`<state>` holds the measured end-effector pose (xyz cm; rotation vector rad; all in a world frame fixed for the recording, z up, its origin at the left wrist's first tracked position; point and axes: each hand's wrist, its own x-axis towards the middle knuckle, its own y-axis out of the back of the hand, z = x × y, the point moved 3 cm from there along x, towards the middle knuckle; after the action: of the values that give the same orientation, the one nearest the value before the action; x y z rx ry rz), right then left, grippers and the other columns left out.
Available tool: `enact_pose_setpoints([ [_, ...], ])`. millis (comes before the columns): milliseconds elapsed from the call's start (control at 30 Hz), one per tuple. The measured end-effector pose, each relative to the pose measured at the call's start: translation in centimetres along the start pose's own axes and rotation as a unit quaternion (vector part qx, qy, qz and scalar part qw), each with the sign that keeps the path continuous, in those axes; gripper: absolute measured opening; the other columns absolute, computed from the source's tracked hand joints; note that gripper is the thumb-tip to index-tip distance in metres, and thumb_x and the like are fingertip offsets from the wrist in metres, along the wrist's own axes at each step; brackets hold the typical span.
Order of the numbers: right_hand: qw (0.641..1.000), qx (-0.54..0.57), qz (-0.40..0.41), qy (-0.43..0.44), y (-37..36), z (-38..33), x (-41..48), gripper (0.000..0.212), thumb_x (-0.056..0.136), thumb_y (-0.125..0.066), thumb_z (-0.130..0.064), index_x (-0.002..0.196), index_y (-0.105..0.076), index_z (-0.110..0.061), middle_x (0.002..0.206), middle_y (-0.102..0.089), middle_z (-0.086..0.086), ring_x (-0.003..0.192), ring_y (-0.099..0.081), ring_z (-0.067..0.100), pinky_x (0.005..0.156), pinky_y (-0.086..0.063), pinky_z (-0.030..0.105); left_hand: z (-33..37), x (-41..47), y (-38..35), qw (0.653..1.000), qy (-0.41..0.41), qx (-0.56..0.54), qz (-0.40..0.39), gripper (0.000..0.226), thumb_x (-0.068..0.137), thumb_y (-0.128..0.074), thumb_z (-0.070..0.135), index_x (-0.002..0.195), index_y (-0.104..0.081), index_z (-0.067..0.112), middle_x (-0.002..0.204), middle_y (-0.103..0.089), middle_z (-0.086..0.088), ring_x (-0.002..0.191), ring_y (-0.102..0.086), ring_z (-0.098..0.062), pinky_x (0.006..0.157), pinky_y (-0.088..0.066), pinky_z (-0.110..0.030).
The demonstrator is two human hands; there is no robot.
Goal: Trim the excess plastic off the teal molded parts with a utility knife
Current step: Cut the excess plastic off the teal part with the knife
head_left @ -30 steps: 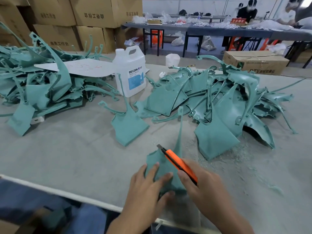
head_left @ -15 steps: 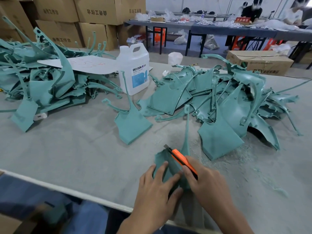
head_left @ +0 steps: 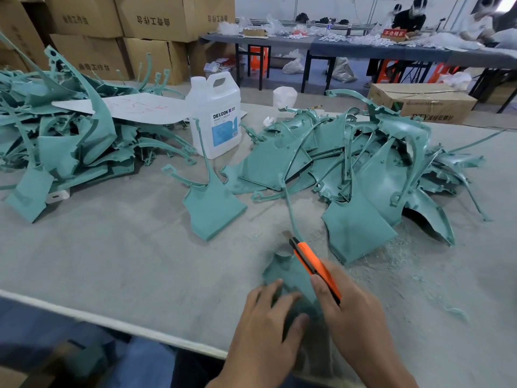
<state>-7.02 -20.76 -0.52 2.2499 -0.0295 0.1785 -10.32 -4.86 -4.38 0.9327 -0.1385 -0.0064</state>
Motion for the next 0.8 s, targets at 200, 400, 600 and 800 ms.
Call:
enact_pose_setpoints([
  [200, 0.998, -0.013, -0.037, -0.046, -0.5, 0.0, -1.7, 0.038, 0.094, -0.044, -0.060, 0.131, -0.048, -0.053, 0.093, -0.072, -0.007, 0.092, -0.068, 0.022, 0.072, -0.048, 0.033, -3.1, 3.0, 2.4, 0.981, 0.097, -0.042, 0.162, 0.023, 0.087, -0.071, 0.037, 0.105, -0.062, 0.026, 0.088, -0.054, 0.014, 0.090, -0.052, -0.017, 0.083, -0.041, -0.033],
  [400, 0.995, -0.058, -0.061, -0.061, -1.1, -0.9, -1.9, 0.042, 0.098, -0.039, -0.059, 0.139, -0.043, -0.051, 0.114, -0.072, -0.005, 0.107, -0.065, 0.023, 0.081, -0.048, 0.033, -3.0, 5.4, 1.3, 0.993, 0.073, 0.039, 0.088, 0.022, 0.092, -0.057, 0.049, 0.080, -0.056, 0.031, 0.082, -0.065, 0.012, 0.085, -0.058, -0.017, 0.077, -0.033, -0.034],
  [600, 0.991, -0.109, -0.053, -0.059, -0.7, -0.3, -1.5, 0.046, 0.099, -0.040, -0.056, 0.144, -0.039, -0.049, 0.112, -0.073, -0.002, 0.101, -0.067, 0.025, 0.078, -0.048, 0.035, -3.6, 5.8, 1.0, 0.992, 0.078, -0.003, 0.098, 0.029, 0.091, -0.063, 0.044, 0.070, -0.046, 0.034, 0.065, -0.050, 0.019, 0.072, -0.049, -0.012, 0.073, -0.025, -0.031],
  [800, 0.996, -0.075, -0.024, -0.050, 0.3, 0.7, -2.0, 0.046, 0.095, -0.047, -0.056, 0.141, -0.046, -0.051, 0.108, -0.074, -0.002, 0.096, -0.069, 0.027, 0.074, -0.050, 0.037, -3.8, 5.7, 0.8, 0.992, 0.075, -0.013, 0.104, 0.033, 0.090, -0.064, 0.043, 0.067, -0.043, 0.036, 0.064, -0.050, 0.020, 0.071, -0.048, -0.010, 0.073, -0.025, -0.031],
])
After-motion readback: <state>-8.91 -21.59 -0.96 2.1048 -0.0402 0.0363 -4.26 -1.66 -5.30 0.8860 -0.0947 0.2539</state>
